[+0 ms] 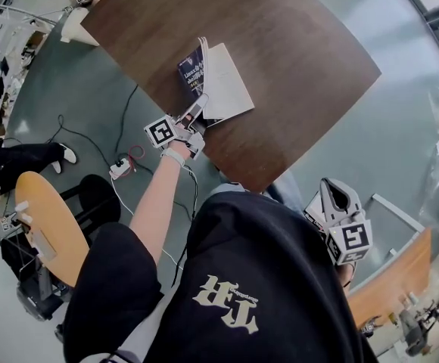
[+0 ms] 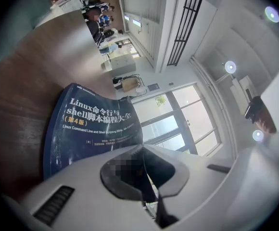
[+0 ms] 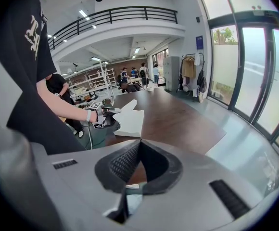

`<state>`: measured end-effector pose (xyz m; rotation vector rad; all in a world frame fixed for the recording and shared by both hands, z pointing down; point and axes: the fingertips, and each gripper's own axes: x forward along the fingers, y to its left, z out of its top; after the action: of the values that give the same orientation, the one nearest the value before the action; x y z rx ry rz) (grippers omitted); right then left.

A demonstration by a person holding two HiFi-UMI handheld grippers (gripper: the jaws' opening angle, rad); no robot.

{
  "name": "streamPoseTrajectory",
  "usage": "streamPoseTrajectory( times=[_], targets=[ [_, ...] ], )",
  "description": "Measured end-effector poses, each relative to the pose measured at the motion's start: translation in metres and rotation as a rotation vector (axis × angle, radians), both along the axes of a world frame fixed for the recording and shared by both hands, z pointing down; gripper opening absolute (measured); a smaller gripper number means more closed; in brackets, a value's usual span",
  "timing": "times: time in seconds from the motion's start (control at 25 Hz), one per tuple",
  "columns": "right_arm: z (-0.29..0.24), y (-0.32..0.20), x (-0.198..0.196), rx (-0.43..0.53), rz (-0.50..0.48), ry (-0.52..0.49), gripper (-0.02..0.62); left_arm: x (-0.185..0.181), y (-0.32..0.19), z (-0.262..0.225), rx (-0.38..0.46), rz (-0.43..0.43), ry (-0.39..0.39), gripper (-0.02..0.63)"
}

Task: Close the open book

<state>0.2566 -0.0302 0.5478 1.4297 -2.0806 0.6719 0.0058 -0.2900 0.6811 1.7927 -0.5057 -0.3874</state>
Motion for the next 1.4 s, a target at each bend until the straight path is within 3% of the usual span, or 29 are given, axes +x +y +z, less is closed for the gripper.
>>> streamPoseTrajectory(
  times=[0.44,0.68,0.84,1.4],
  targets=[
    [-0.001,-0.002,0.020,0.006,0.038,-0.009,-0.012,0.059,-0.006,0.016,-0.049,0.102,-0.021,0.011],
    [0.001,0.000,0.025,-0.006,0.061,-0.001,-0.012,0.071,-0.013,0.032,-0.001,0.144,-0.111,0.012],
    [0.002,0.000,0.030,-0.009,0.068,0.000,-0.012,0.082,-0.014,0.044,-0.012,0.158,-0.150,0.012],
    [0.003,-0.007,0.031,-0.025,0.067,0.009,-0.012,0.103,-0.018,0.059,-0.033,0.180,-0.184,0.058]
  ],
)
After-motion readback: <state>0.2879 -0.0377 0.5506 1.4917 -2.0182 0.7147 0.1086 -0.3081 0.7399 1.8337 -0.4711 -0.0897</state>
